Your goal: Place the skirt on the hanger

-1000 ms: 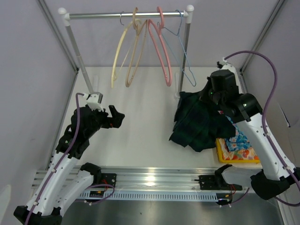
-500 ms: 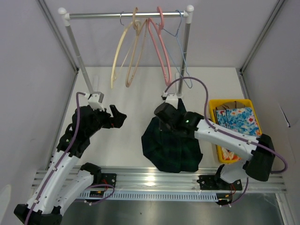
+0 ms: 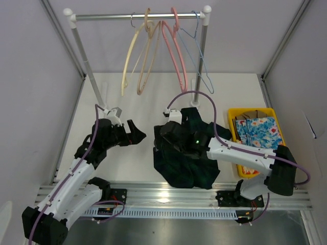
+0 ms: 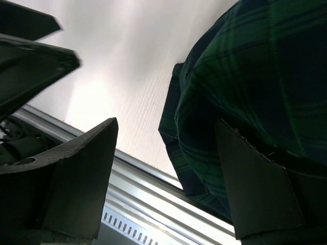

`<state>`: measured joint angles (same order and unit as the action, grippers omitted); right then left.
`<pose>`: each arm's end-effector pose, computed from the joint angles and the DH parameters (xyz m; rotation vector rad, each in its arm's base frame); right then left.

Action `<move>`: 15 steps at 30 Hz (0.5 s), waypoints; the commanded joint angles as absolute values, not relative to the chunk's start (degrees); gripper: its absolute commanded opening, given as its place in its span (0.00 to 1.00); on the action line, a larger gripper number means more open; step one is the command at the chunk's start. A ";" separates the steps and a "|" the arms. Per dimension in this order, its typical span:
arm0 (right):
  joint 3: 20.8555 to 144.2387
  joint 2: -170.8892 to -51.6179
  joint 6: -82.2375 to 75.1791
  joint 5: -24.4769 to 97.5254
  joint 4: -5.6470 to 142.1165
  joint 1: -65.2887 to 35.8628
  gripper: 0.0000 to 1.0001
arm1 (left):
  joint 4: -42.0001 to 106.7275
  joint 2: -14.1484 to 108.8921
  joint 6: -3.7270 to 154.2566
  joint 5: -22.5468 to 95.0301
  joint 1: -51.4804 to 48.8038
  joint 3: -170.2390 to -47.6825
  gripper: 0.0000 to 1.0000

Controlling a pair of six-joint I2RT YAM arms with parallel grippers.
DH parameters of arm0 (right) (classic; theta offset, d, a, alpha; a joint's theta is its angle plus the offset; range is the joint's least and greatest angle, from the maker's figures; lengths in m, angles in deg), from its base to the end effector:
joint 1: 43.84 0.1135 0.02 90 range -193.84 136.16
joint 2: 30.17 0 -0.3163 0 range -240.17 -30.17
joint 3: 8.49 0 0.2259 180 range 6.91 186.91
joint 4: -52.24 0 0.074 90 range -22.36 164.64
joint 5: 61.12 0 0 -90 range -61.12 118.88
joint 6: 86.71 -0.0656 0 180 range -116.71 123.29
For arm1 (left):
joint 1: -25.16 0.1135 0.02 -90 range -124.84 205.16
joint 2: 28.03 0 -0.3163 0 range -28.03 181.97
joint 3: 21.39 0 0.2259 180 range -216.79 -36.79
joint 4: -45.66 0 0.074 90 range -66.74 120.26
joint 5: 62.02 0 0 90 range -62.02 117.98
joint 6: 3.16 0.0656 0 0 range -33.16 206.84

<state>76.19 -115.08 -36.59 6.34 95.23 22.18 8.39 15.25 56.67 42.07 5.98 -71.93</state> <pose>0.1514 0.2784 0.3355 -0.3272 2.2862 0.5180 0.1204 -0.0588 0.2901 -0.0537 2.1727 -0.7658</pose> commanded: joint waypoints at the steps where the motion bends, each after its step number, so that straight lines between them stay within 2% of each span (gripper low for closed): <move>1: 75.47 -108.23 -36.35 3.13 94.97 22.08 0.82 | 16.19 16.43 52.57 46.43 5.12 -70.63 0.99; 9: 75.20 -97.77 -37.58 -4.07 102.79 20.59 0.84 | 20.15 20.56 51.86 44.34 -0.66 -73.35 0.99; 14: 70.03 -94.86 -36.63 0.74 103.25 9.54 0.79 | 21.21 24.34 51.69 39.24 -6.81 -76.25 0.99; 15: 68.97 -93.73 -36.18 1.89 102.63 7.86 0.75 | 21.21 24.78 51.69 37.14 -7.79 -77.12 0.99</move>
